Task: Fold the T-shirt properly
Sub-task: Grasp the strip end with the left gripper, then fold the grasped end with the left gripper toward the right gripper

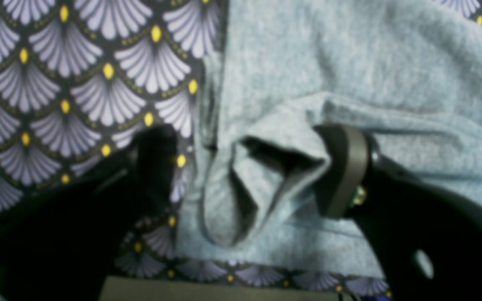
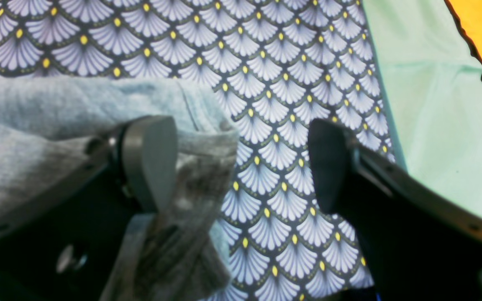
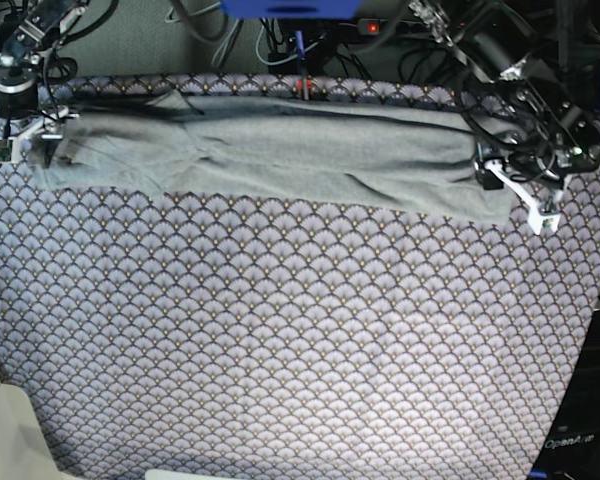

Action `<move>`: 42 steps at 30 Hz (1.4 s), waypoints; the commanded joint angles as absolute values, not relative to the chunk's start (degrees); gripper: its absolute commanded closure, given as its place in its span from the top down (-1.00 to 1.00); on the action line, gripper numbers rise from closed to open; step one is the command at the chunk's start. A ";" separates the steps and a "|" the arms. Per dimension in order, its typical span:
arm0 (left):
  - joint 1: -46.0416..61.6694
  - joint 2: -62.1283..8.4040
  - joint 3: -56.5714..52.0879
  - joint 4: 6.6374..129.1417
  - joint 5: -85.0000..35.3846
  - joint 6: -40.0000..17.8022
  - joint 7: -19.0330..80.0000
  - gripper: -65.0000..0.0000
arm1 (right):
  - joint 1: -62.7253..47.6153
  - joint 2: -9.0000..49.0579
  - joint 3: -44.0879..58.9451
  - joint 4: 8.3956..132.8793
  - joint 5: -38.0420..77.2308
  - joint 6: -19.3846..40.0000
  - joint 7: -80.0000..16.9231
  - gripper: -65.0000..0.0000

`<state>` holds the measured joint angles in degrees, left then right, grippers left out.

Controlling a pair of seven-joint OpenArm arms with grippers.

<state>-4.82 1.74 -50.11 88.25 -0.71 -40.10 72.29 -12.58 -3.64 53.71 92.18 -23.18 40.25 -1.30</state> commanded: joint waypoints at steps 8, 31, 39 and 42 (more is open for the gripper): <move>-5.49 1.71 -49.98 88.66 -1.19 -40.00 71.08 0.48 | -12.35 -2.86 53.85 92.97 -22.29 40.00 0.48 0.50; -3.47 5.76 -45.93 91.03 -1.63 -40.00 73.27 -1.00 | -12.35 -2.86 53.76 92.88 -22.46 40.00 0.31 0.50; -3.47 8.92 -36.18 101.41 -1.63 -40.00 77.93 -1.00 | -12.35 -2.86 53.76 92.88 -22.46 40.00 0.31 0.50; -3.47 9.00 -33.36 102.73 -1.63 -40.00 79.25 -1.00 | -12.35 -2.86 53.76 92.88 -22.46 40.00 0.31 0.49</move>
<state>-2.72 9.23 -33.61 101.60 -1.10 -40.10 79.70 -12.43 -3.51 53.60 92.09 -23.18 40.25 -1.28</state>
